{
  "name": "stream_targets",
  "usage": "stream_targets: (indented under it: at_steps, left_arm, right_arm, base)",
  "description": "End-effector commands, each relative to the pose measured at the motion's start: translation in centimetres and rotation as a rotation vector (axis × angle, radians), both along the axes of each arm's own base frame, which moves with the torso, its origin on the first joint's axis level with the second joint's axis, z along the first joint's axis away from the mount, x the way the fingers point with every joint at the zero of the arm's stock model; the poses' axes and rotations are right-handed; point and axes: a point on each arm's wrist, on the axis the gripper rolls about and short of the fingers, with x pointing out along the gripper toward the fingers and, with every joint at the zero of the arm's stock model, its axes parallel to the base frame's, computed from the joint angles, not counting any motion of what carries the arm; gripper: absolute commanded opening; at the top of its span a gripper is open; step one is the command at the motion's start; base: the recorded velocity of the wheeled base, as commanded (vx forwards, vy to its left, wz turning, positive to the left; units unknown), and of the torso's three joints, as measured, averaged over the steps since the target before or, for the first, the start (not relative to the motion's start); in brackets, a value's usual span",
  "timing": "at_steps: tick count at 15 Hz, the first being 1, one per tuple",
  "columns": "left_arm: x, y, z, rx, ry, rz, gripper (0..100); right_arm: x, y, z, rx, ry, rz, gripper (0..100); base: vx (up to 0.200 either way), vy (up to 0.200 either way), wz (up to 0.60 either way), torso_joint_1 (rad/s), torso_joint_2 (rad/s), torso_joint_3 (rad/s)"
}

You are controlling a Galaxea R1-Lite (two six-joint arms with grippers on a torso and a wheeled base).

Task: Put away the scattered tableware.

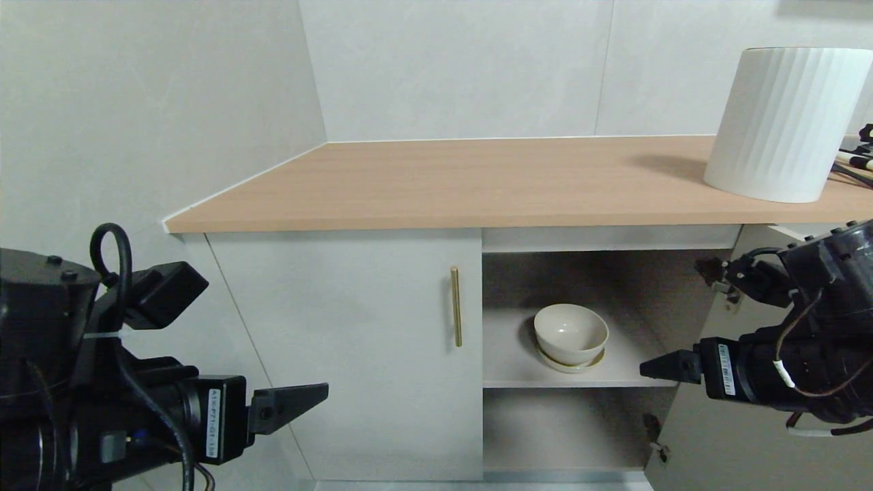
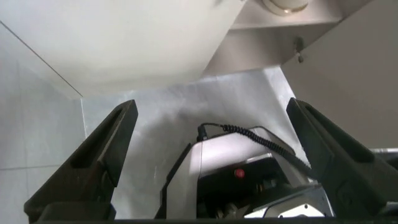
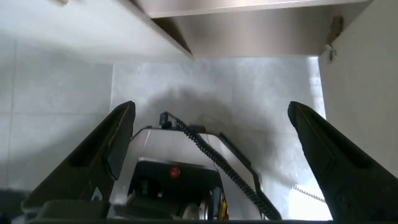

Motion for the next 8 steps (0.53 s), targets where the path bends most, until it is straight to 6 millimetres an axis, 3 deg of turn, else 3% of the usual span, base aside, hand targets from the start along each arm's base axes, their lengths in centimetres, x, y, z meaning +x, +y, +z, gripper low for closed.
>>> stream_targets:
  at_steps: [1,2,8]
  left_arm:
    - [-0.01,0.01,-0.19,0.004,0.006,0.000,100]
    - [0.07,-0.03,-0.26,0.006,0.009,0.002,100]
    - [0.08,-0.07,-0.44,0.010,0.017,-0.001,100]
  right_arm:
    - [-0.94,-0.01,0.17,0.002,-0.012,0.017,100]
    - [-0.96,-0.03,0.20,0.003,-0.014,0.017,100]
    - [-1.51,0.19,0.09,-0.005,-0.014,0.035,100]
  base:
    - [0.000,0.000,0.00,0.000,0.00,0.000]
    - [0.000,0.000,0.00,0.000,0.00,0.000]
    - [-0.200,0.000,0.00,0.005,0.00,0.001]
